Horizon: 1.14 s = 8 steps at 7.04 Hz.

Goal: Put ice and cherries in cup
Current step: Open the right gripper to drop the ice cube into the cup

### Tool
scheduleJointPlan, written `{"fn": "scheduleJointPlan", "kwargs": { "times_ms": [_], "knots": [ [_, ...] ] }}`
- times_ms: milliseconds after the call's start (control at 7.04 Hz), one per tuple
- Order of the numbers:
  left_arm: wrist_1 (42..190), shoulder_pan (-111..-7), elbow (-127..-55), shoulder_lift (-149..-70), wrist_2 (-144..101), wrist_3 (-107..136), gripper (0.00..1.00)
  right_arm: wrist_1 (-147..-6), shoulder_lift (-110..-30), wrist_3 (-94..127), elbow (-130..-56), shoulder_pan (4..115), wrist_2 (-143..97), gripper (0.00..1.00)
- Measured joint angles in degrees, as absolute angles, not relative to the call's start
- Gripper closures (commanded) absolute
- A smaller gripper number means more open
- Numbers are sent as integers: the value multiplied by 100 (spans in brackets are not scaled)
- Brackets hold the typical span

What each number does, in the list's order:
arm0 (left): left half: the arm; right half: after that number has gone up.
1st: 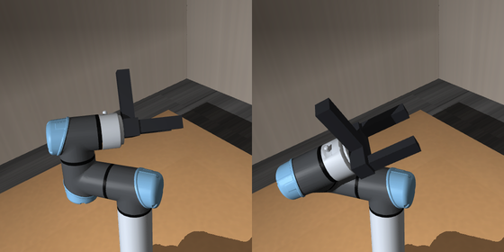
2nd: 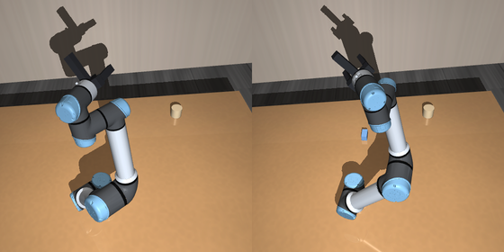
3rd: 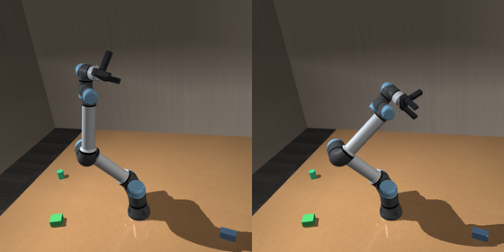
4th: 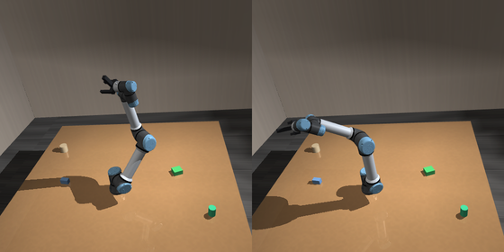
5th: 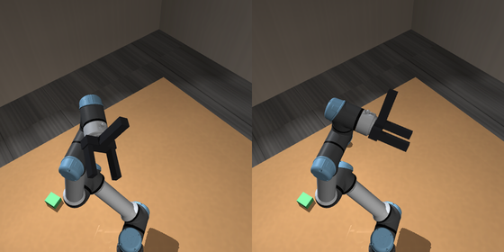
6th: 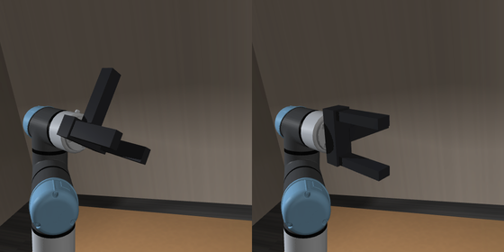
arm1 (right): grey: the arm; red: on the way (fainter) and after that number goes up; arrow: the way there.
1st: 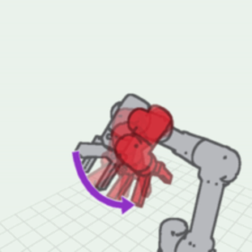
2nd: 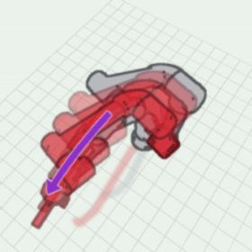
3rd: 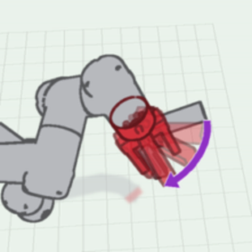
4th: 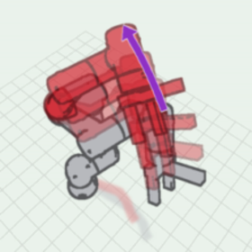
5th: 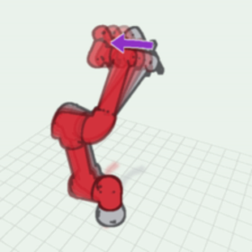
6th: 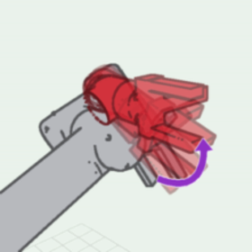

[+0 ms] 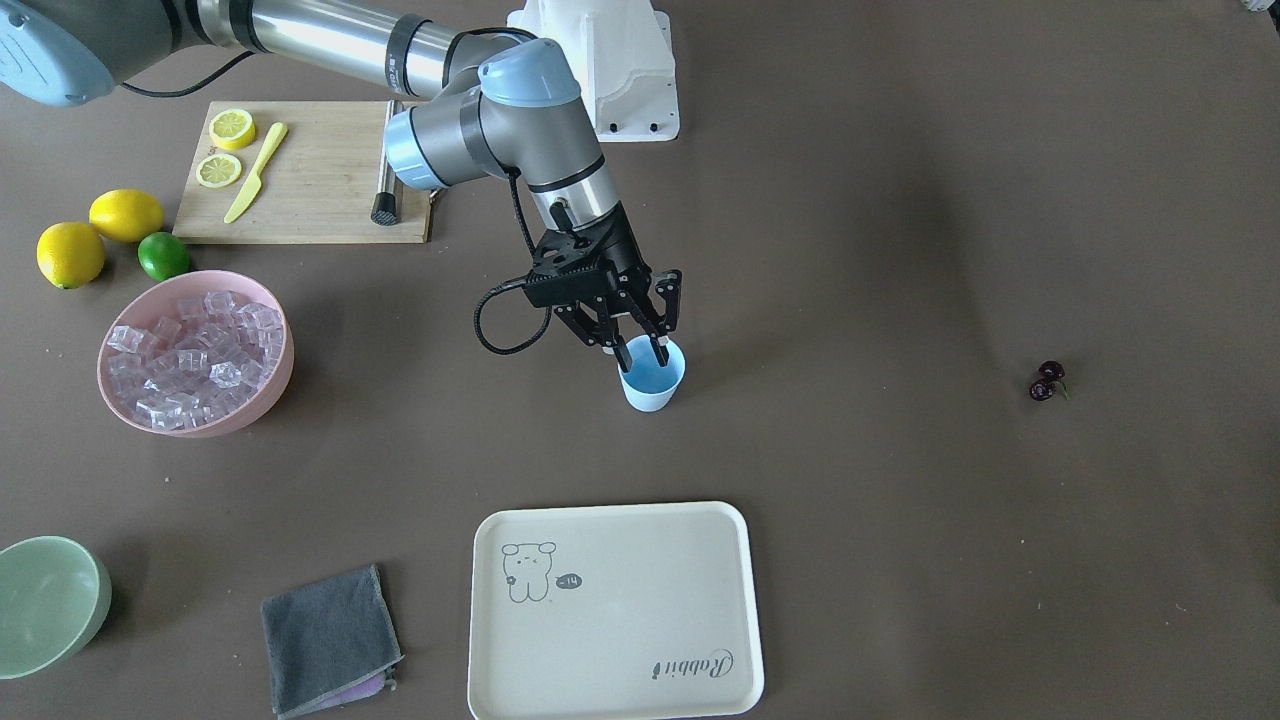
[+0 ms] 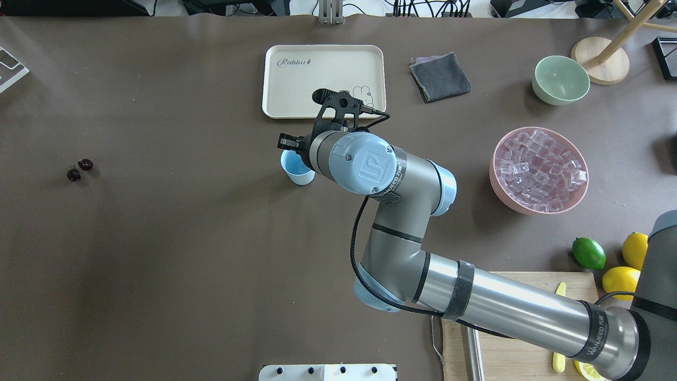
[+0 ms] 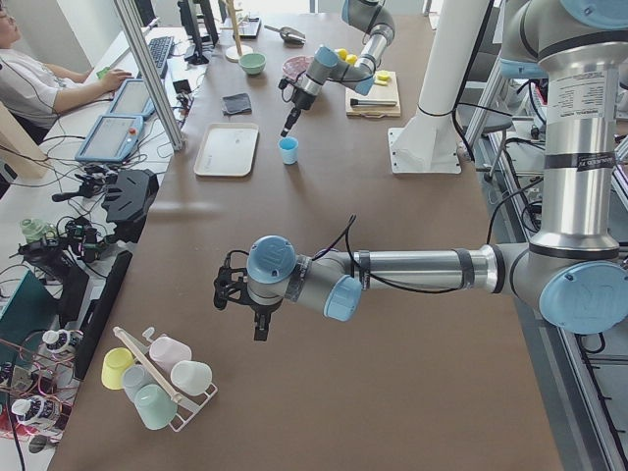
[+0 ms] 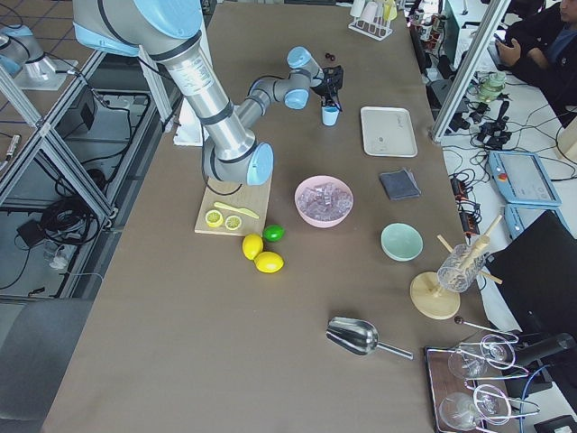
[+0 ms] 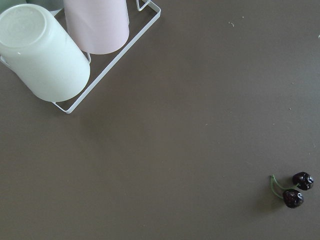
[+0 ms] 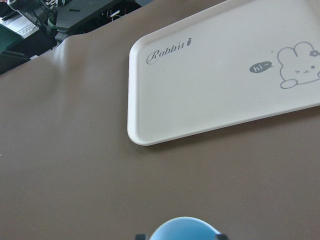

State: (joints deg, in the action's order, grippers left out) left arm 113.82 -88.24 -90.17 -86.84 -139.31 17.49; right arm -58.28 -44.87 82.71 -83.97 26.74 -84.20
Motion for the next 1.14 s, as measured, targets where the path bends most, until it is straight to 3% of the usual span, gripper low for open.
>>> {"fn": "scheduleJointPlan", "kwargs": {
  "times_ms": [426,1136],
  "knots": [
    [11406,-8829,-9049,-8684,-13931,1749,2,-5977,-4992,7888,-9044,2908,-8807,0],
    [11477,-8831,-9070,-8689,-13931,1749,2,-7078,-5849,6809,-10055,4456,-10878,0]
  ]
}}
